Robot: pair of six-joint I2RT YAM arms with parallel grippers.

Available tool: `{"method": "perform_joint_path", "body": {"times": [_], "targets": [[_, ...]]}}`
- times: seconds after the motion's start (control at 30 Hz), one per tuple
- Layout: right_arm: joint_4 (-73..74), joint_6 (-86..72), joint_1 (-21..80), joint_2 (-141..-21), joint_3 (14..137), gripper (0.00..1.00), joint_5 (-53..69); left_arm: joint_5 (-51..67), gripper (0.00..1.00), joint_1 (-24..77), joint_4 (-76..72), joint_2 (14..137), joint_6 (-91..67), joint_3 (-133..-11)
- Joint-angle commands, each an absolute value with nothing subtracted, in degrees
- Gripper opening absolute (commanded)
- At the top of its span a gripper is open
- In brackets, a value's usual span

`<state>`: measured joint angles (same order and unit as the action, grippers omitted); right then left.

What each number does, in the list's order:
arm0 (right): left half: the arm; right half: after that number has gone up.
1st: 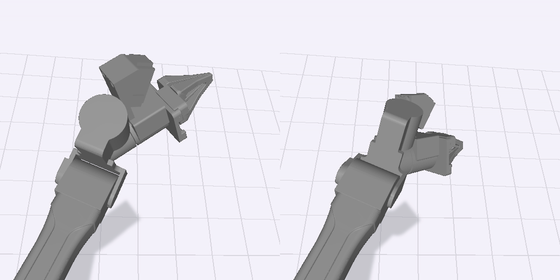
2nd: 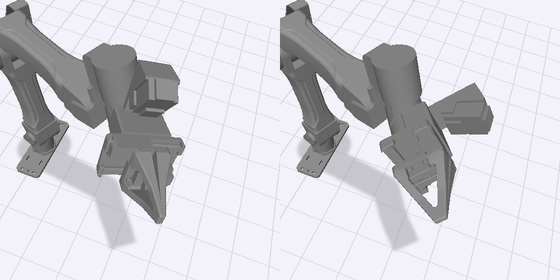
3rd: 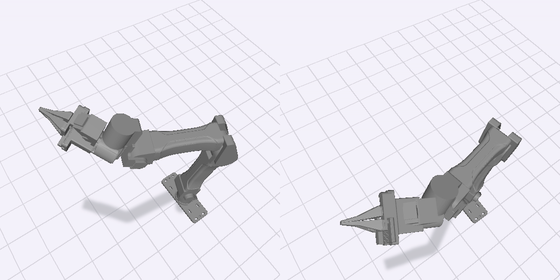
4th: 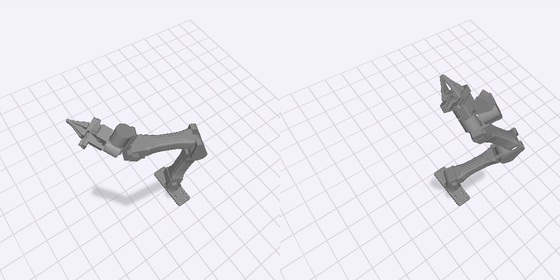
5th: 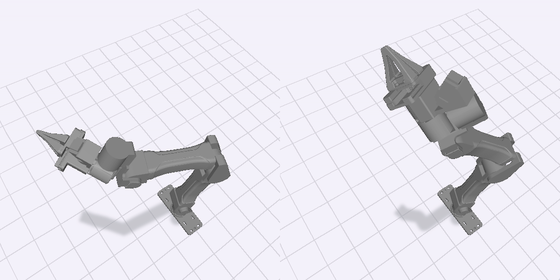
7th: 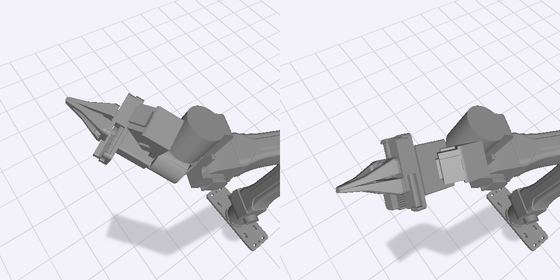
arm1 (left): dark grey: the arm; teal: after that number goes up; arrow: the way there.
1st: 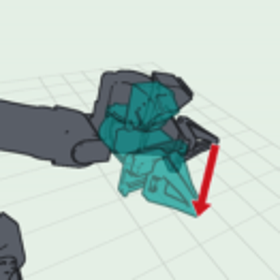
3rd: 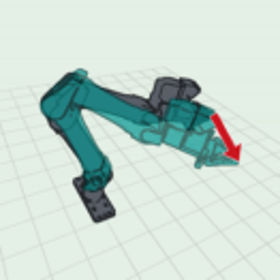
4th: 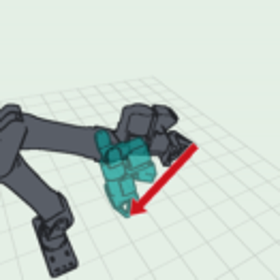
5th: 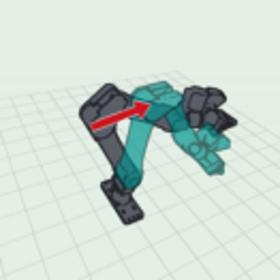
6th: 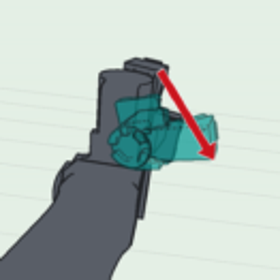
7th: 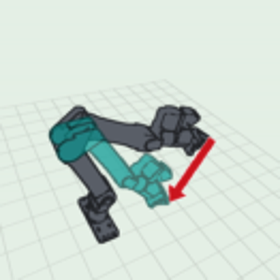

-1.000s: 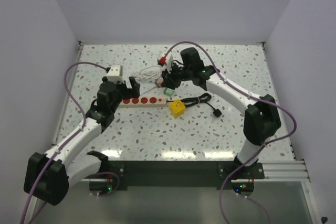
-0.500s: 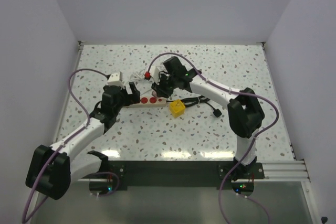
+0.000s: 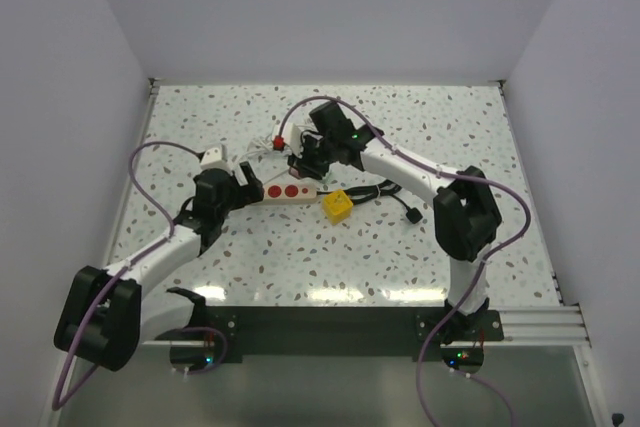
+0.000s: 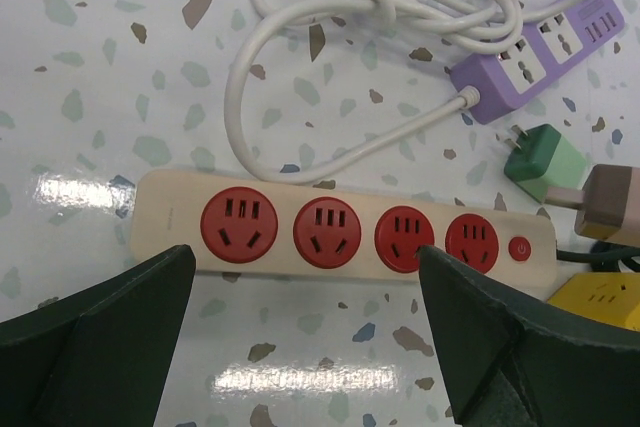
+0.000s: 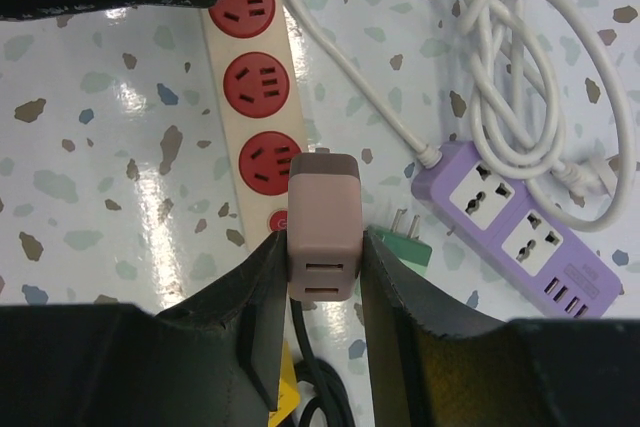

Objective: Insert the plug

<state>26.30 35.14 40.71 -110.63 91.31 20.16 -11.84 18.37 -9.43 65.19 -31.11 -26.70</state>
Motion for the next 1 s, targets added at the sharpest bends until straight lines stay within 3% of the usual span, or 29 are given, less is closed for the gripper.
{"method": "perform_joint_path", "body": {"times": [0.0,0.97], "targets": [[28.56,37.53,40.78,-112.14,95.00,0.00,19.08,-10.47,1.00,17.58,-13.62,67.14,-32.87,-26.28],[25.75,39.46,42.36,-119.09,97.47,0.00,8.35,-5.36,1.00,16.88,-20.03,74.35,-34.72,-22.94]]}}
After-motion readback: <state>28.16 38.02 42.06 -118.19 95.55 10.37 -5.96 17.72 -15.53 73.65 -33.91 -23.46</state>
